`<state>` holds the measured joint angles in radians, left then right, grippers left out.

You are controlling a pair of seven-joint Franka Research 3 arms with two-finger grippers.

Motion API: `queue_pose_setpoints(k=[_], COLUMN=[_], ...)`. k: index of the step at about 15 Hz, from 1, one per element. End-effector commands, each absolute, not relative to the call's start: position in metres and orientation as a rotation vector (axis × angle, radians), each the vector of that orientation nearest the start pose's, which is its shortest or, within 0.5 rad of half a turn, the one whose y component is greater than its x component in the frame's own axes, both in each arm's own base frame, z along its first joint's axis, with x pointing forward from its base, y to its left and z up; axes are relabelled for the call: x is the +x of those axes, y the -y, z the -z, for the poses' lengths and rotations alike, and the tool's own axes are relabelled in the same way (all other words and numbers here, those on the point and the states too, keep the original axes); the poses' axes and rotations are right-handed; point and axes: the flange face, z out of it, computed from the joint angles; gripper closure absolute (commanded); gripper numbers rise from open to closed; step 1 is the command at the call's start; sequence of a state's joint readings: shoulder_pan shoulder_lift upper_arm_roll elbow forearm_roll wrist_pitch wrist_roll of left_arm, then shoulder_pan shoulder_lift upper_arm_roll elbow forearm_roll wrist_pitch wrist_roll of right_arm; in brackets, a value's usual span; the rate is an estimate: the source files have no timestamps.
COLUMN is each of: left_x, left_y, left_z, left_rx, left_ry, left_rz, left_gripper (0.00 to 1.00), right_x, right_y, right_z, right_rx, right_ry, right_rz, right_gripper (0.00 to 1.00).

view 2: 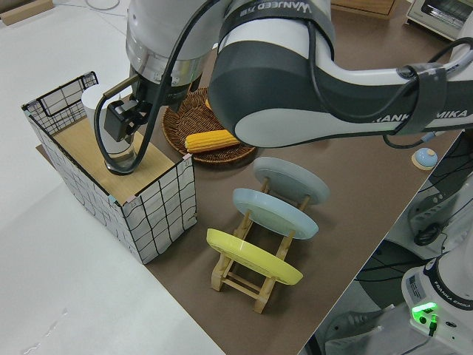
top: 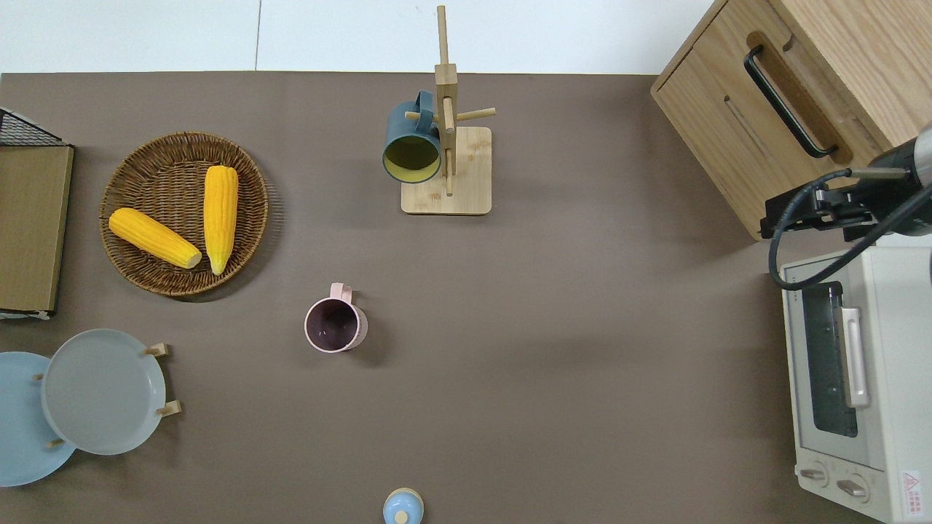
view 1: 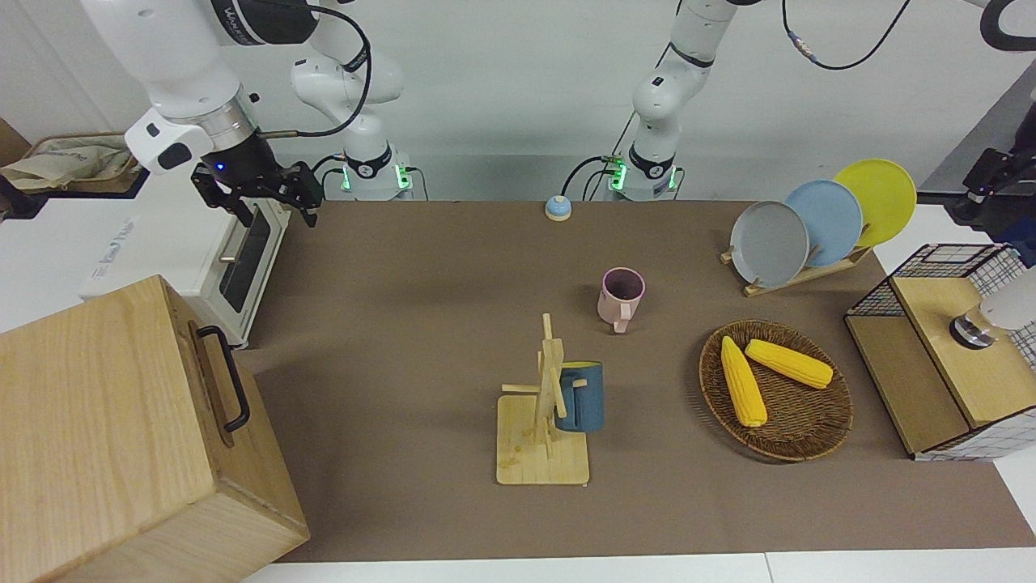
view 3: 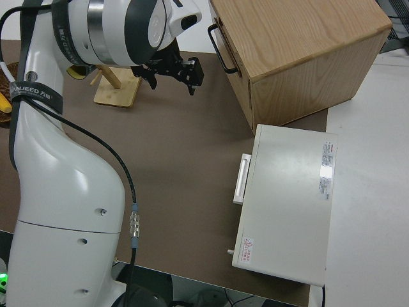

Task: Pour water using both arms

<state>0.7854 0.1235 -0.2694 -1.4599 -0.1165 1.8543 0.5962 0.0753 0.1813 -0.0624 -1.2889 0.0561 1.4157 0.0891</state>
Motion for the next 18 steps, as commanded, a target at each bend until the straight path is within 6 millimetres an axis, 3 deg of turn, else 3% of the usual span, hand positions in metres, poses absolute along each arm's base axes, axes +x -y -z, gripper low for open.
queue_pose_setpoints(k=[1, 3, 9, 11, 18], left_x=[0.538, 0.546, 0.554, 0.56, 0.57], left_y=[-0.254, -0.222, -0.168, -0.137, -0.058], left_z=[-0.656, -0.657, -0.648, -0.644, -0.641], left_rx=[-3.079, -3.072, -3.116, -3.122, -3.132], left_ry=[0.001, -0.042, -0.099, -0.179, -0.158], left_rz=[0.368, 0.309, 0.164, 0.12, 0.062], left_gripper=[0.0, 0.0, 0.0, 0.0, 0.0], right_x=[0.588, 0.588, 0.588, 0.588, 0.588], right_y=[-0.017, -0.017, -0.017, -0.017, -0.017], right_z=[-0.639, -0.639, -0.639, -0.639, -0.639], right_rx=[-3.086, -3.086, -3.086, -3.086, -3.086], right_ry=[-0.081, -0.081, -0.081, -0.081, -0.081], right_rz=[-0.088, -0.088, -0.088, -0.088, -0.088], right_gripper=[0.007, 0.007, 0.007, 0.007, 0.007])
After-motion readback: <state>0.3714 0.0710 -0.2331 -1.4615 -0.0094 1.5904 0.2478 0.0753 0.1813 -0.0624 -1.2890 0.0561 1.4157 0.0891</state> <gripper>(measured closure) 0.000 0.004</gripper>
